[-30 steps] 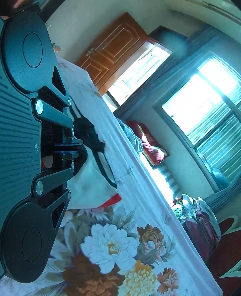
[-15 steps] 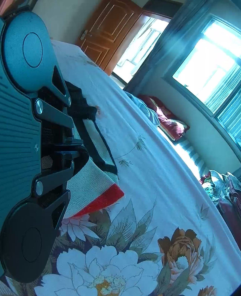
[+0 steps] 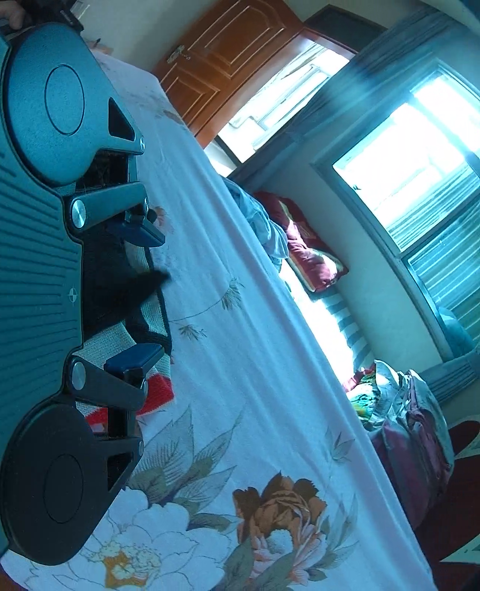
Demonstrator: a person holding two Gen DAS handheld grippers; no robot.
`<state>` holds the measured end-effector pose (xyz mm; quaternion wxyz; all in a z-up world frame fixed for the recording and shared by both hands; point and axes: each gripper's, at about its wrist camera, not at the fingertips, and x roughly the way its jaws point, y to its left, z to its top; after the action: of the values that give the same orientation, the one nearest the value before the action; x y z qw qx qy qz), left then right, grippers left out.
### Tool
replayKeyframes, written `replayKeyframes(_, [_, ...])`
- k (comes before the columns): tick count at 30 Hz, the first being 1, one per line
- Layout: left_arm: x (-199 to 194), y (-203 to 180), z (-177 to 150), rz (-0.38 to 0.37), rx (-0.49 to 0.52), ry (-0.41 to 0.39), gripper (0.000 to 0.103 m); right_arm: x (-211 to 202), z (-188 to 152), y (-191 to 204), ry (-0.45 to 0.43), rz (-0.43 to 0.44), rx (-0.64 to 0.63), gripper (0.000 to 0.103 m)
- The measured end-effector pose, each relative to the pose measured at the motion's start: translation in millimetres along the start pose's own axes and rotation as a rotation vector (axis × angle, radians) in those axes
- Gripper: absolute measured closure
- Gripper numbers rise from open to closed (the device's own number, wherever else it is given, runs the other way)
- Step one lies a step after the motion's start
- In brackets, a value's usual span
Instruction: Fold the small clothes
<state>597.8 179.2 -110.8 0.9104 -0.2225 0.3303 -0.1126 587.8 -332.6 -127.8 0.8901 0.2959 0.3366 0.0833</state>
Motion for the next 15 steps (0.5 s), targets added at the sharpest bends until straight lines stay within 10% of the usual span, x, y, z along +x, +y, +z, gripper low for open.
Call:
replayKeyframes(6, [32.8, -27.3, -7.0, 0.133, 0.268, 0.168, 0.071, 23.4, -13.3, 27.5, 0.082, -0.074, -0.241, 0.053])
replayKeyframes(10, [50.8, -40.8, -18.9, 0.214, 0.401, 0.21, 0.073, 51.2, -35.1, 44.3, 0.15, -0.186, -0.453, 0.063])
replayKeyframes(15, [53.3, -49.0, -21.5, 0.237, 0.445, 0.212, 0.098, 63.5, -52.7, 54.8, 0.163, -0.209, -0.627, 0.099])
